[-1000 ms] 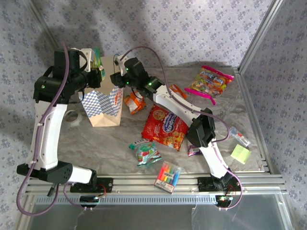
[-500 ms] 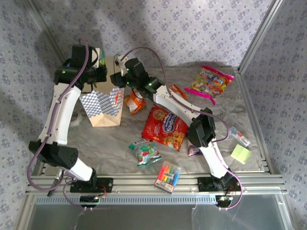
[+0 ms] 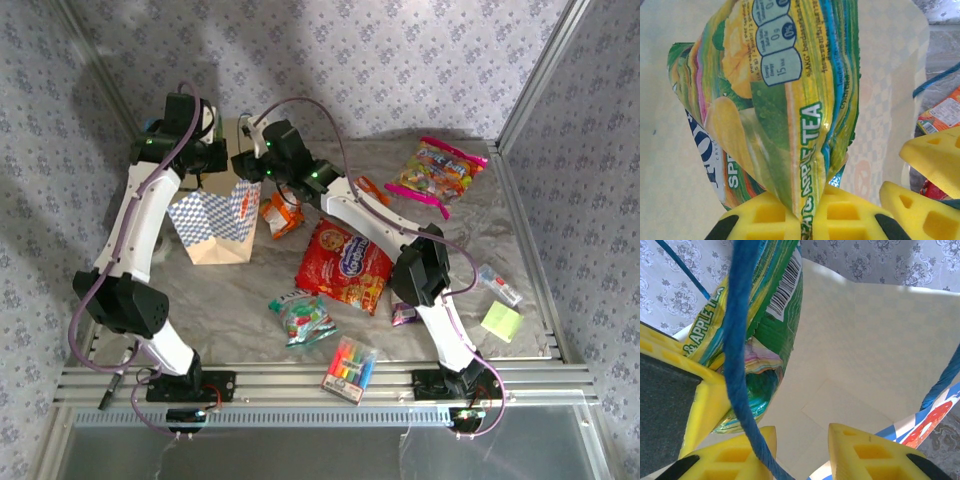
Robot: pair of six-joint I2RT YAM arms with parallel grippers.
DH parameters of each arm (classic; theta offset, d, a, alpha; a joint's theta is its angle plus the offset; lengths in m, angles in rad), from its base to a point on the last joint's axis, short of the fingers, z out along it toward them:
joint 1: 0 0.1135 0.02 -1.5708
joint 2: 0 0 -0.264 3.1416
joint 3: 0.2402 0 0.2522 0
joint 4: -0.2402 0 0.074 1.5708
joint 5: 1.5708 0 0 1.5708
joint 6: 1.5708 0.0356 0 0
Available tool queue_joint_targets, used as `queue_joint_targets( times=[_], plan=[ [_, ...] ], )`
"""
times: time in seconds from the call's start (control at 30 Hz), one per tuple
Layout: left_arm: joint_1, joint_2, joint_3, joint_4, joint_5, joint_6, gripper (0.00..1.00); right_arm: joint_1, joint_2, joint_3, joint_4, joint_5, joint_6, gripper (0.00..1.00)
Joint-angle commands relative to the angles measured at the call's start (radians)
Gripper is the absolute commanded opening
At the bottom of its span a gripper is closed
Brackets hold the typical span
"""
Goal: Place the snacks into the paper bag
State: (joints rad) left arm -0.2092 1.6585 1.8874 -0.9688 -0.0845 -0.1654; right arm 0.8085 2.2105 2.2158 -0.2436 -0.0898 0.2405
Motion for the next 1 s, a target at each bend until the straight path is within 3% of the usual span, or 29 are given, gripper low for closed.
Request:
queue_joint_targets(
  times=[0.0, 0.13, 0.43, 0.67, 0.97],
  plan=[
    [0.01, 0.035, 0.024, 0.018, -0.048, 0.001, 0.01, -0.006, -0.017, -0.013, -0.032, -0.016, 0.011, 0.35],
    [0.01, 0.058, 0.009, 0.029, -0.048, -0.004, 0.04, -0.009, -0.015, -0.015, -0.037, -0.018, 0.012, 0.35],
    [0.01, 0.086, 0.043, -0.006, -0.031, -0.025, 0.42, -0.013, -0.009, -0.008, -0.031, -0.037, 0.013, 0.35],
    [0.01, 0.017, 0.052, -0.035, 0.003, -0.05, 0.49, -0.014, 0.002, 0.011, -0.039, -0.062, 0.031, 0.36],
    [0.01, -0.183, -0.015, -0.032, 0.01, -0.059, 0.52, -0.009, -0.021, 0.003, -0.055, -0.082, 0.028, 0.38]
  ],
)
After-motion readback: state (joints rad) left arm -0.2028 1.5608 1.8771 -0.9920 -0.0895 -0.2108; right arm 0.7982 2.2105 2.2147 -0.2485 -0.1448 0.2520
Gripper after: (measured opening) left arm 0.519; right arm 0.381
